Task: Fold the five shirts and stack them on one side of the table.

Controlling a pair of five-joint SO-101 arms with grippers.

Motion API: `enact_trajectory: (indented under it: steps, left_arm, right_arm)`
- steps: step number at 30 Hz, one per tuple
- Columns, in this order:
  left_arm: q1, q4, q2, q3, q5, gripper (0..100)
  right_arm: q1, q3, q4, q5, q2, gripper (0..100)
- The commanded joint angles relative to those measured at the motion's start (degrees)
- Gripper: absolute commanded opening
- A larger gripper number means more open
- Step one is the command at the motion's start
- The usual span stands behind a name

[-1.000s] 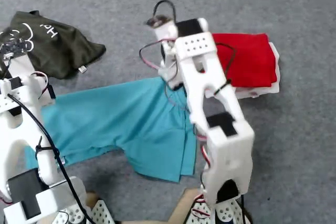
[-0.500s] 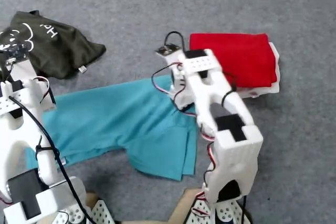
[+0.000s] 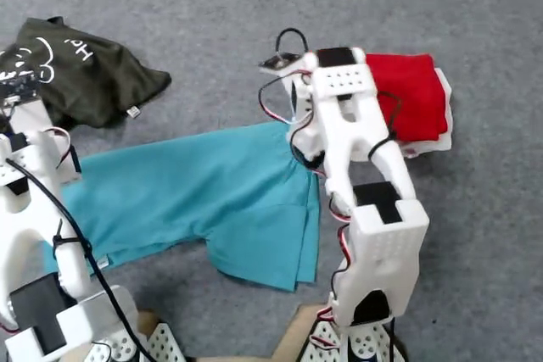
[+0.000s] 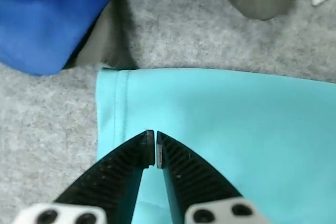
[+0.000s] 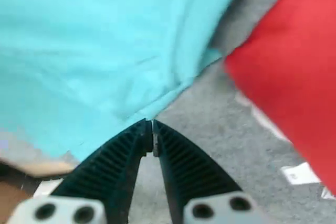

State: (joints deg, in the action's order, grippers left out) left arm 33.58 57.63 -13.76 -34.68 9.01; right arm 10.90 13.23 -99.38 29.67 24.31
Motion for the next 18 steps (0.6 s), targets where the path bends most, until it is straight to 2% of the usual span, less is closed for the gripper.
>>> enact_trajectory:
  steps: [1,8,13,18]
  left_arm:
    - [1.19,1.76,-1.85,0.66,0.62,4]
    - [1.19,3.69,-13.98,-4.53,5.27,4]
    - [1.01,3.6,-22.42,-9.89,4.84,4]
    - [0.92,3.6,-23.82,-11.65,4.84,4]
  right_arm:
    - [3.43,-1.1,-1.93,2.11,-6.64,1.5]
    - [14.68,-25.54,-0.09,11.52,-29.58,1.5]
    - [20.57,-41.54,5.1,13.19,-44.09,2.0]
    - [27.69,-57.54,7.82,13.1,-52.18,17.0]
